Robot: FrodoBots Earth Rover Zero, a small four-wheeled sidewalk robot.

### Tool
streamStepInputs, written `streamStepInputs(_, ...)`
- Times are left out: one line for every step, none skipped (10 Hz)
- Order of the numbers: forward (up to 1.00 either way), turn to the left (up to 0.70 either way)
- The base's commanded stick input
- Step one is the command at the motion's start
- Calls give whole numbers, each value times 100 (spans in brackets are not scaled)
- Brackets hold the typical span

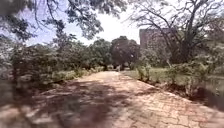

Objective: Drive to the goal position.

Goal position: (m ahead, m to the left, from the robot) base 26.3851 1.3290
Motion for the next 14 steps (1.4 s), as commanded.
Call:
streamStepInputs(70,0)
streamStepInputs(70,0)
streamStepInputs(70,0)
streamStepInputs(70,0)
streamStepInputs(70,0)
streamStepInputs(70,0)
streamStepInputs(70,0)
streamStepInputs(70,0)
streamStepInputs(70,0)
streamStepInputs(70,0)
streamStepInputs(70,0)
streamStepInputs(70,0)
streamStepInputs(70,0)
streamStepInputs(70,0)
